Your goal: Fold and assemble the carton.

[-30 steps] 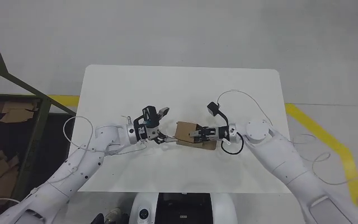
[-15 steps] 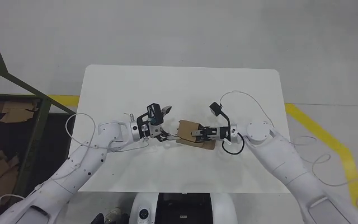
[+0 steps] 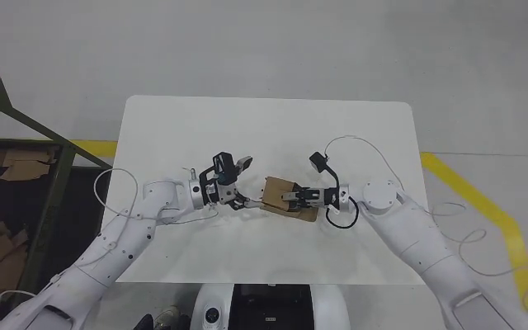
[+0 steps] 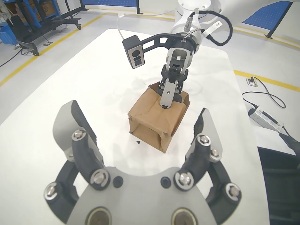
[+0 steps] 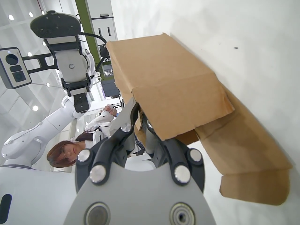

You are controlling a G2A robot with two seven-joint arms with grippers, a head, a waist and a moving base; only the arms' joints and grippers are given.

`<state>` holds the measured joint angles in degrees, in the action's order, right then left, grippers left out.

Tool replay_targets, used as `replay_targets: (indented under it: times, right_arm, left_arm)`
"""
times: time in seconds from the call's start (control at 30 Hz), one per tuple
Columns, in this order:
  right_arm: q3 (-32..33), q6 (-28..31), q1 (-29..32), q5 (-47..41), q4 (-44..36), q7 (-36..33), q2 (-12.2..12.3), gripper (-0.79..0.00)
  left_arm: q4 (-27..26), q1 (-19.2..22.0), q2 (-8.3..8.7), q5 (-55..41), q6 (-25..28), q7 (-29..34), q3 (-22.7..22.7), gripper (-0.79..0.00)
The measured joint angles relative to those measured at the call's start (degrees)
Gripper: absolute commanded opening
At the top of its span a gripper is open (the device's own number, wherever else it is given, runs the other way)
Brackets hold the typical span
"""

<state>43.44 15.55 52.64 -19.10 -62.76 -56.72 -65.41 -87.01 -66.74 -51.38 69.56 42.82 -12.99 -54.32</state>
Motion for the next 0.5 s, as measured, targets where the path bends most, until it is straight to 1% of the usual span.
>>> replay_targets:
  times: [0.17,0.3,0.4,0.5]
  right_arm:
    - [0.76,1.15,0.21,-1.05,-0.58,-1.07,-0.11,-0.785]
    - [2.48,1.92,1.01,-1.58,-2.46,-2.44,0.43,-0.785]
    - [4.24,2.51,1.94,-1.97,-4.65,-3.95,1.06,-0.785]
    - [6.11,2.98,2.70,-2.05,-6.77,-6.22,1.80,-0.785]
  left_arm:
    - [0.19,-0.25,-0.18,0.16,0.79,-0.67,-0.43,0.000]
    - [0.44,-0.49,-0.22,0.59,1.72,-1.77,-1.03,0.000]
    - [0.84,-0.58,-0.22,1.59,2.83,-3.87,-1.56,0.000]
    - [1.57,-0.47,-0.21,3.50,4.52,-7.29,-1.87,0.000]
